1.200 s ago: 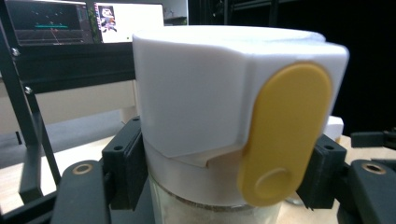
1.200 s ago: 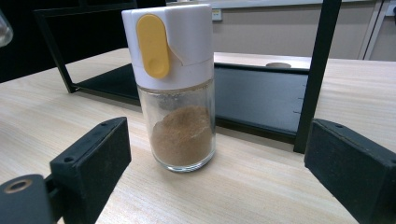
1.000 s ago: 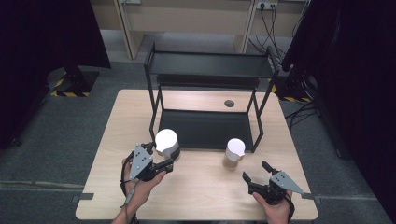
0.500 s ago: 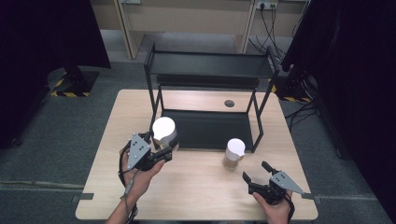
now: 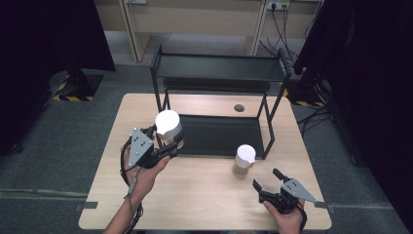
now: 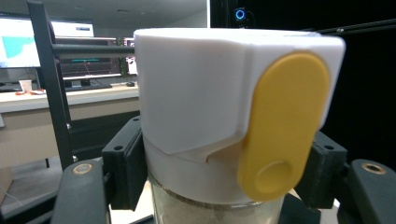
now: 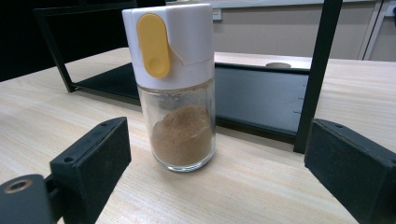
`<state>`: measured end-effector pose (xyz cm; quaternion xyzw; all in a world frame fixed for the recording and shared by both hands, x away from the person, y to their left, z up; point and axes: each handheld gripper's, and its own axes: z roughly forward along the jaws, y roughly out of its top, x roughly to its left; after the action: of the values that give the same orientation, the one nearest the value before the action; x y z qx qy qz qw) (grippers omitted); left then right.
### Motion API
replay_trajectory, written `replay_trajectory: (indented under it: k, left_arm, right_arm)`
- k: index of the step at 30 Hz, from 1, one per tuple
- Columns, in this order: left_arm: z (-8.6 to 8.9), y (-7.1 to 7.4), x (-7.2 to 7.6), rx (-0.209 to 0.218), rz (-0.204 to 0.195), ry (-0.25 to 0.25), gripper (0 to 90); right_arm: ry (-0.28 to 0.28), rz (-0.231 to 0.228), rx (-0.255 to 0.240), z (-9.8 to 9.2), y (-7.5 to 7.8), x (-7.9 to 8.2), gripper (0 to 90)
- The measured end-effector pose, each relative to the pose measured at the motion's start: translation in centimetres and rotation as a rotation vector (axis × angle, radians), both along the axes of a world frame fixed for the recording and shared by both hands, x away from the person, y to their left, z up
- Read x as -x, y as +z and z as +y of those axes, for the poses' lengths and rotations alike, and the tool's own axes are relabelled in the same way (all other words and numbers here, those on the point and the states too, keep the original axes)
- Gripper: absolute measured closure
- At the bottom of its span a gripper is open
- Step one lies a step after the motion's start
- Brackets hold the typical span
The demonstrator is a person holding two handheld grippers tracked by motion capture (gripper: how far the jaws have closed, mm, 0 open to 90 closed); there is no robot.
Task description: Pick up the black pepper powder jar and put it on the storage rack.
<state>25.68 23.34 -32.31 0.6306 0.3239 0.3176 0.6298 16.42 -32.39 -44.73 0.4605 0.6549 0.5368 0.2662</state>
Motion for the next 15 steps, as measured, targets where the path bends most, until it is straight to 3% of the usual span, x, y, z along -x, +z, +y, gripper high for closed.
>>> replay_trajectory:
  k: [15]
  left_arm:
    - [-0.4,1.9,-1.5,0.022,-0.022,0.03,30.4]
  right_arm:
    - [0.0,0.0,-0.002,0.0,0.0,0.0,7.4]
